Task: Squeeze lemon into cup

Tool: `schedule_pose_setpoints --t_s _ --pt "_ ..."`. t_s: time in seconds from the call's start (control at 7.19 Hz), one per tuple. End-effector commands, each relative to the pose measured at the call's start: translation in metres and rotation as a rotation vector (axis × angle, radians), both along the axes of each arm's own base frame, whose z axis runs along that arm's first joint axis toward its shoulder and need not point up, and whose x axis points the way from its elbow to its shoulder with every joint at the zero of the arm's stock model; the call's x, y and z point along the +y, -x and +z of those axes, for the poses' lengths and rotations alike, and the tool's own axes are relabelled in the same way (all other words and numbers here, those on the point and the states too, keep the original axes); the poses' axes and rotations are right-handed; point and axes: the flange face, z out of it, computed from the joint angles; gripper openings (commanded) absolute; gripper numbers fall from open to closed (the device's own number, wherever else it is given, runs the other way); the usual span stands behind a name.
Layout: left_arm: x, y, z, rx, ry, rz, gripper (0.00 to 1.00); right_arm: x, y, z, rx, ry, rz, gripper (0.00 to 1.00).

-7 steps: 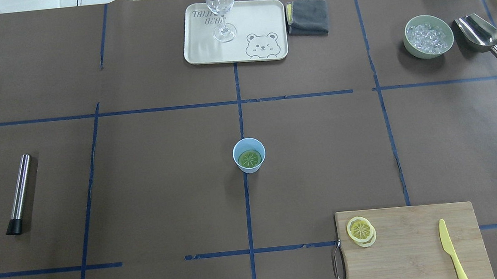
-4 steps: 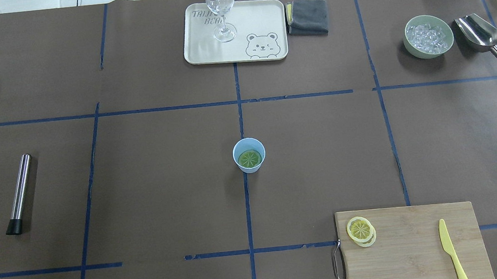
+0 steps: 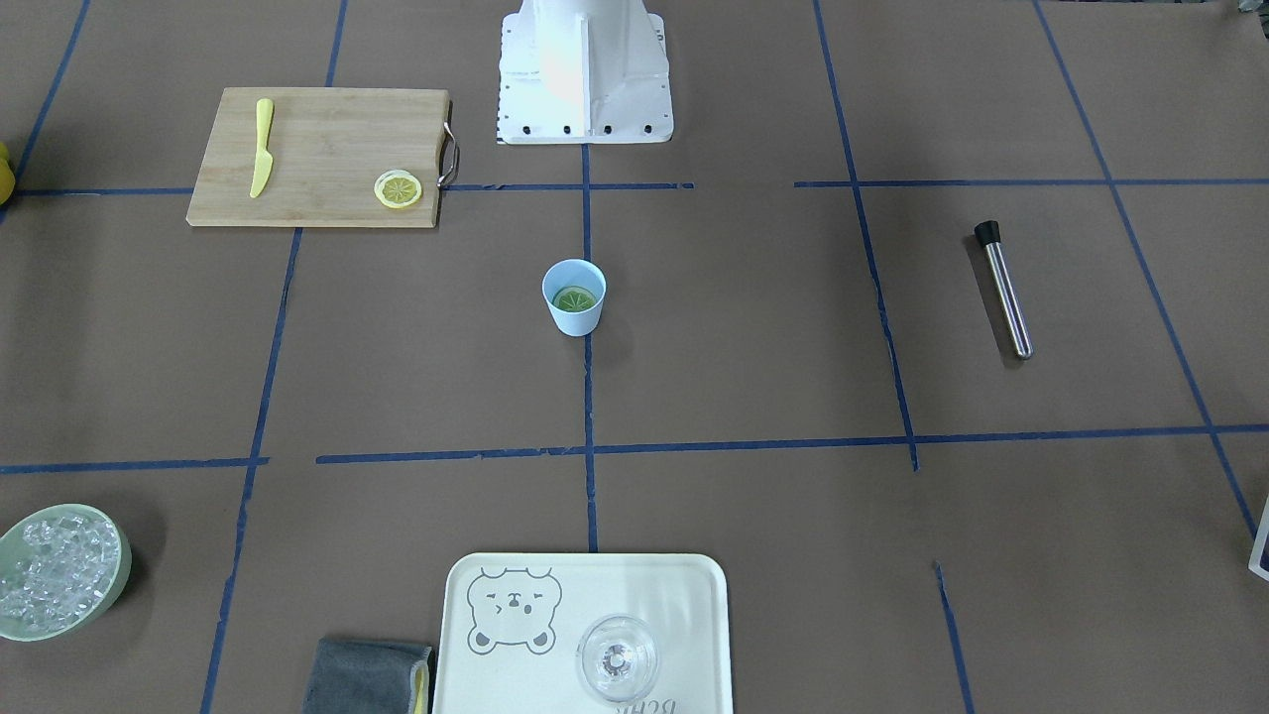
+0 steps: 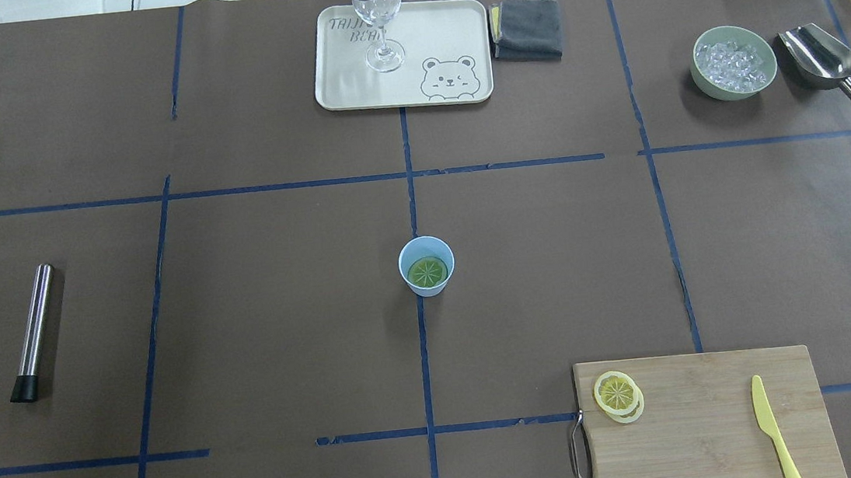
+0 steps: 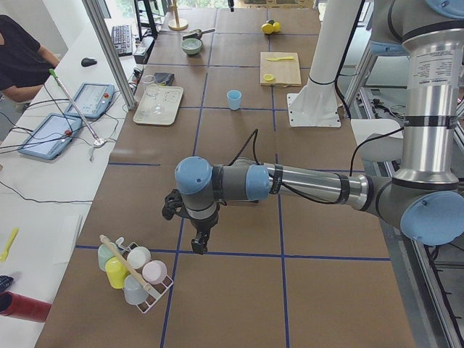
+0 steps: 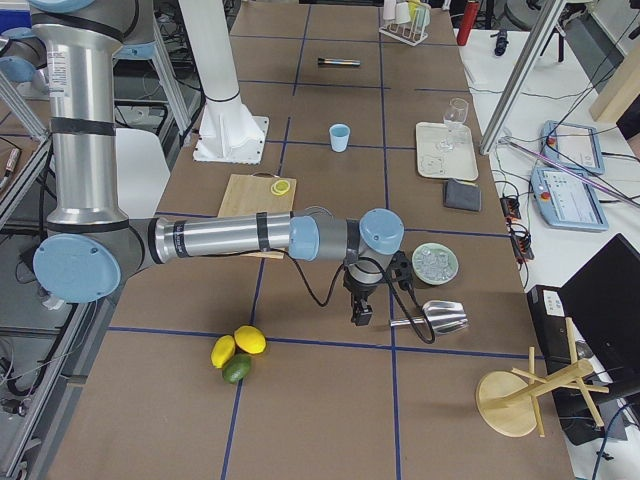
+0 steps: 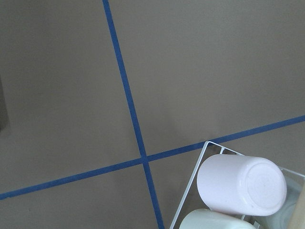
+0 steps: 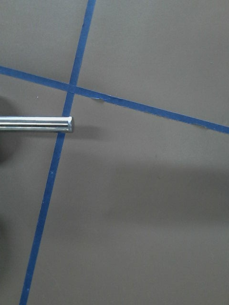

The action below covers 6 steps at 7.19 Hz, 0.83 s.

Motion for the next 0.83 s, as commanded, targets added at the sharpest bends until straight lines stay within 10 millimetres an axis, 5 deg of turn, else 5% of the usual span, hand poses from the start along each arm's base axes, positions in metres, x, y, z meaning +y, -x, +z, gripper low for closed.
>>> schedule_pose_setpoints --t_s 0.0,0.7 --pt "-0.002 -0.002 -0.007 0.028 -0.017 -0.002 1.0 0.002 -0.019 0.0 -0.039 0.01 0.048 1.0" --pt "-0.011 -0.002 -0.005 0.035 -0.002 -0.011 1.0 -0.004 -0.029 -0.009 -0.039 -0.017 0.068 1.0"
